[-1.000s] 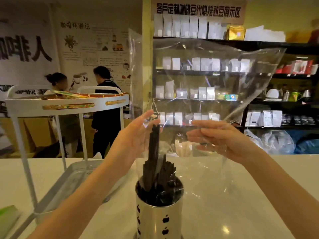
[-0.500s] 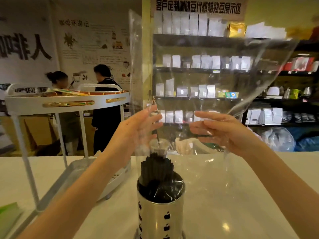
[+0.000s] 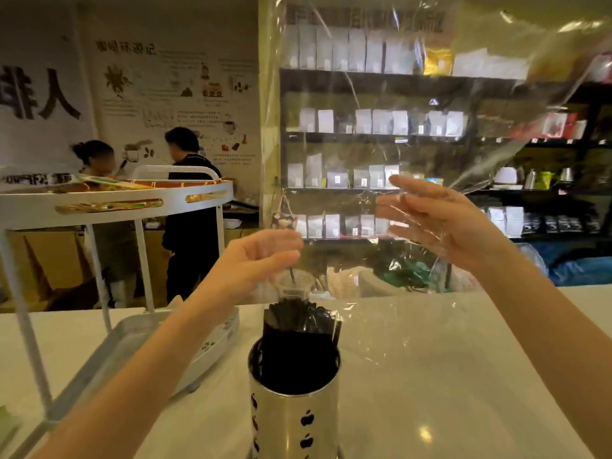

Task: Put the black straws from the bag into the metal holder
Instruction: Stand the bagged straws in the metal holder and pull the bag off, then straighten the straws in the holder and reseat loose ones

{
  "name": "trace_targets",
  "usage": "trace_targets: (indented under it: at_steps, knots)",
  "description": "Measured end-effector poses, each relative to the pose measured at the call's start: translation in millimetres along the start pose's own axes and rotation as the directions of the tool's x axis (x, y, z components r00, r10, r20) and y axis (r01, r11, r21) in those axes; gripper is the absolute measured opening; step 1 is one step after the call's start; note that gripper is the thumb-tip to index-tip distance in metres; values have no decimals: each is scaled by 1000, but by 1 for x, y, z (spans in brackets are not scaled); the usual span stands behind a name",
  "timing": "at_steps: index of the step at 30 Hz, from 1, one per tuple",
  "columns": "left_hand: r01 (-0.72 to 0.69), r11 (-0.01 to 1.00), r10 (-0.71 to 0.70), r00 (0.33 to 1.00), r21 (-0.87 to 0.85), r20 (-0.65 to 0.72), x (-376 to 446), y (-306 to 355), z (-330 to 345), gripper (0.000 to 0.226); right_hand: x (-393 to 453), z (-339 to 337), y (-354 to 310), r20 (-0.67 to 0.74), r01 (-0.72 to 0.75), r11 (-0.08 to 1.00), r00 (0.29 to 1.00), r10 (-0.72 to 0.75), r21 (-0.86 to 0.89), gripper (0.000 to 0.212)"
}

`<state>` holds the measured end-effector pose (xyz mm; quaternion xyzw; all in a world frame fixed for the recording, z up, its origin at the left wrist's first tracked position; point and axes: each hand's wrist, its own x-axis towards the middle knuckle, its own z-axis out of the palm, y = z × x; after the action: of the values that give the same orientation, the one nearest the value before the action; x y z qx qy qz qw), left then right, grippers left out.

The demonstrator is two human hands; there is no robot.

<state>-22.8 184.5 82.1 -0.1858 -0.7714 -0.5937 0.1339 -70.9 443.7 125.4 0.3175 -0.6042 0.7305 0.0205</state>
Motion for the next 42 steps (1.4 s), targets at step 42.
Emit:
trace_targets:
  at_steps: [42]
  knots:
    - [342,846,-431,890,409,147,-81,-105,191,50,-170,-142,155,-734,-722,333,670,116,-607,44]
